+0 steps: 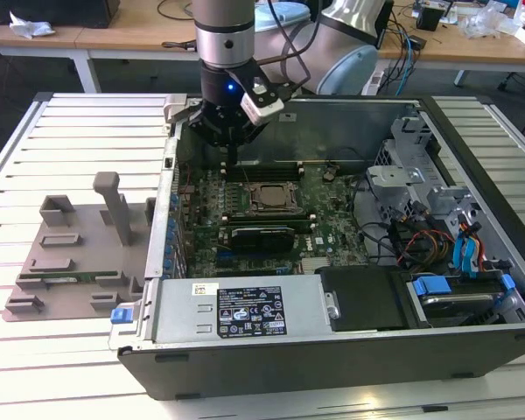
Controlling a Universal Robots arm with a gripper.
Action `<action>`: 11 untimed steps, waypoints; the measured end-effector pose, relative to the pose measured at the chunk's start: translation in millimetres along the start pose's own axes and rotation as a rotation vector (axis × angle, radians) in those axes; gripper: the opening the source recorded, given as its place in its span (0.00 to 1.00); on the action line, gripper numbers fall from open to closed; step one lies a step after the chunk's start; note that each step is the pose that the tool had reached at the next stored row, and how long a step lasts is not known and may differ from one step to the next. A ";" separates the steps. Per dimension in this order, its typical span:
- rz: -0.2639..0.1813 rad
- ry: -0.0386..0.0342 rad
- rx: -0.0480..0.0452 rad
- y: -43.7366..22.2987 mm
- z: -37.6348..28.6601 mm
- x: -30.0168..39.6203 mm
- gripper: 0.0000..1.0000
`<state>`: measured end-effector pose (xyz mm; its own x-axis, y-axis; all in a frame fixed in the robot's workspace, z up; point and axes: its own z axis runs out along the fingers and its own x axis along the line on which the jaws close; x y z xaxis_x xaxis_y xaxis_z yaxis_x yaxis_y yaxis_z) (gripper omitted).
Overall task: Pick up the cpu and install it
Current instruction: 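Install the first cpu locking lever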
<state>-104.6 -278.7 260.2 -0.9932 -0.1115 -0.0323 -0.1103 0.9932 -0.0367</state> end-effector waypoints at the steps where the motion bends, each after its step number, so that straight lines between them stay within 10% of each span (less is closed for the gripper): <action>1: 0.000 -0.0001 -0.0001 -0.3 0.1 -2.4 0.11; 11: 0.000 0.0000 0.0000 -3.6 1.5 -32.2 0.11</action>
<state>-72.2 -278.8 259.8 -0.9932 -0.1115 -0.0323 -0.1103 0.9932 -0.0367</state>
